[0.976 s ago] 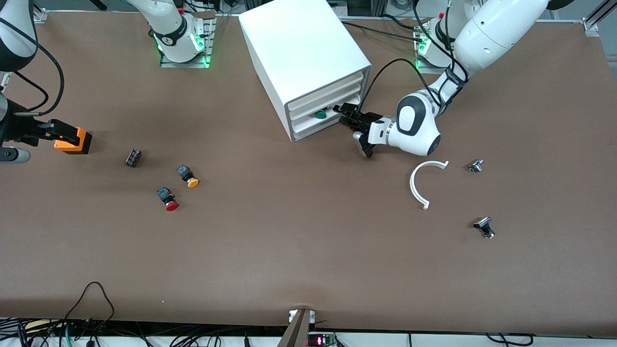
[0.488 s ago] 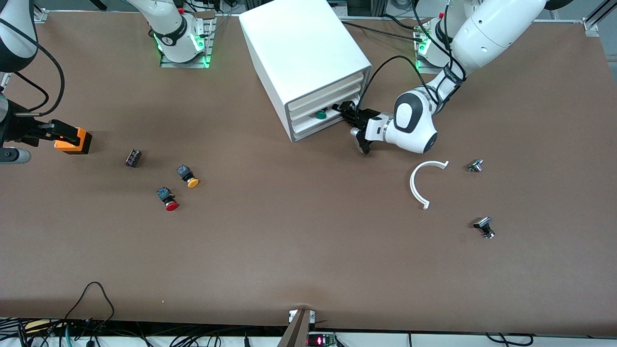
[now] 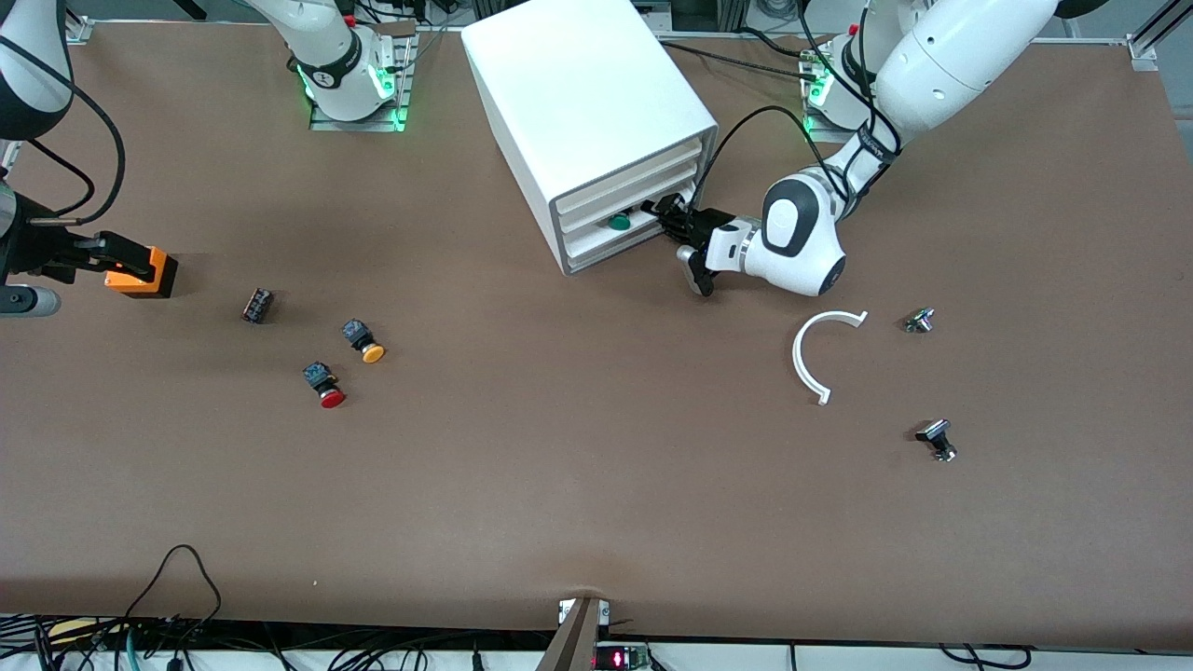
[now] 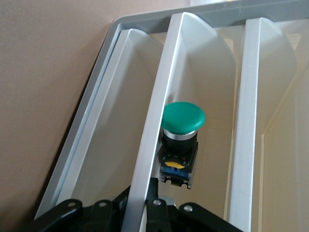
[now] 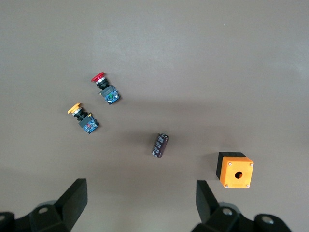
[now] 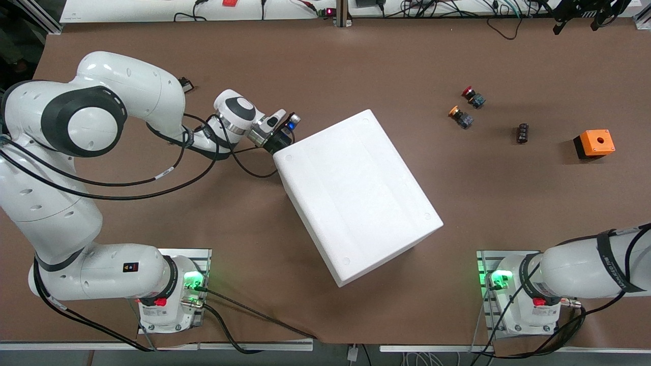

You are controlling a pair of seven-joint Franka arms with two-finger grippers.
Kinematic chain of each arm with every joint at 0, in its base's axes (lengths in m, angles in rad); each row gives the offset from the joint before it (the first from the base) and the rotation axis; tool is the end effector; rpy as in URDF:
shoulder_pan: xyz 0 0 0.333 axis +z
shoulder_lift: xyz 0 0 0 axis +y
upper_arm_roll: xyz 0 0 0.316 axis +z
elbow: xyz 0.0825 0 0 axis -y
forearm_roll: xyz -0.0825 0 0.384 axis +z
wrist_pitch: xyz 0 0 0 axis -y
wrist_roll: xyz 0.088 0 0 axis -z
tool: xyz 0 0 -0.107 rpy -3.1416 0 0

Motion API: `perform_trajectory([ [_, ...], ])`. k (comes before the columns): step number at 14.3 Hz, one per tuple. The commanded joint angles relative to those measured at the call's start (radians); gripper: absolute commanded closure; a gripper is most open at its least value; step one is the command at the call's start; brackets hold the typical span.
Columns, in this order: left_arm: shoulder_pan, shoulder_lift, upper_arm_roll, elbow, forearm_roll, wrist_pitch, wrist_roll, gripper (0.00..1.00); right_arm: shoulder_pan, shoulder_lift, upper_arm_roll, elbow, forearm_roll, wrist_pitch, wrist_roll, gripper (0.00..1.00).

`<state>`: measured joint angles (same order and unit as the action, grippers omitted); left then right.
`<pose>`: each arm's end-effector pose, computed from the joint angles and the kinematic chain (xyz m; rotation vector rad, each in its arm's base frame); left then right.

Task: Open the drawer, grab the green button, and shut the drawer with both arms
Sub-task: 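Pull the drawer open with the left gripper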

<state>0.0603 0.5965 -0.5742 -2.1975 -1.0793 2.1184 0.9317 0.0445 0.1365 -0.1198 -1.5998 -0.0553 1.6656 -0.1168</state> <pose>0.4083 -0.3004 0.1453 1.9215 -0.5075 -0.4413 0.5953 -0.0463 0.5408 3.0743 0.0756 -0.1173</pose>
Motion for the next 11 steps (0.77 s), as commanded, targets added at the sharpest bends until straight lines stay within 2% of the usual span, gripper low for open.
perform_trajectory([
  [1,0.023,-0.015,0.007,-0.008,-0.016,0.029,-0.027,0.95,-0.003,0.000,0.003,0.006,-0.001,-0.007,-0.012,0.00],
  [11,0.058,-0.007,0.037,0.021,-0.007,0.031,-0.050,0.97,-0.005,0.000,0.003,0.008,-0.001,-0.007,-0.014,0.00],
])
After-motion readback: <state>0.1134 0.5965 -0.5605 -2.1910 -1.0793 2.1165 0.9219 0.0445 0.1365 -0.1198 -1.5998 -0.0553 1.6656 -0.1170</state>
